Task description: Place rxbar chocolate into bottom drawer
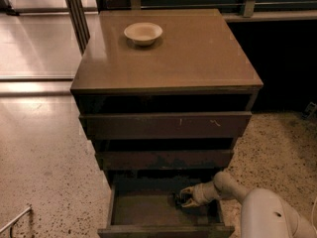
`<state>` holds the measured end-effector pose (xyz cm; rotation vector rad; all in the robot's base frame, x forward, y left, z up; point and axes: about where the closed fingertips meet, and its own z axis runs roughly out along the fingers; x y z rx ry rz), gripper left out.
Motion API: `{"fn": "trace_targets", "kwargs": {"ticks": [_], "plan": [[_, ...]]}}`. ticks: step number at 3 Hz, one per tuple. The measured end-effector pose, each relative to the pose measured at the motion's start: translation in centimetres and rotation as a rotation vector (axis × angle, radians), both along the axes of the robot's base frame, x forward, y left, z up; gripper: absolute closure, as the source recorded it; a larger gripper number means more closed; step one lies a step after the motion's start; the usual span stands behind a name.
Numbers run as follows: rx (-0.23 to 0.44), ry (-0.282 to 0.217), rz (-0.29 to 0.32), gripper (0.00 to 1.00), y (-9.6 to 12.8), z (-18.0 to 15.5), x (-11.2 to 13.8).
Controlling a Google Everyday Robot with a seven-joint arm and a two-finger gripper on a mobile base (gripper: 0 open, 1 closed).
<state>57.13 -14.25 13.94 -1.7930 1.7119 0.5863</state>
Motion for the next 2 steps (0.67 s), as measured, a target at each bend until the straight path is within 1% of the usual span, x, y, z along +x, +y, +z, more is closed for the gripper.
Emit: {"fn": "trace_targets", "kwargs": {"ticks": [1,2], "plan": [[0.0,0.0,0.0,0.11,0.0,0.0,0.0],[0.0,0.0,0.0,0.0,0.01,-0.01,-0.01]]}}
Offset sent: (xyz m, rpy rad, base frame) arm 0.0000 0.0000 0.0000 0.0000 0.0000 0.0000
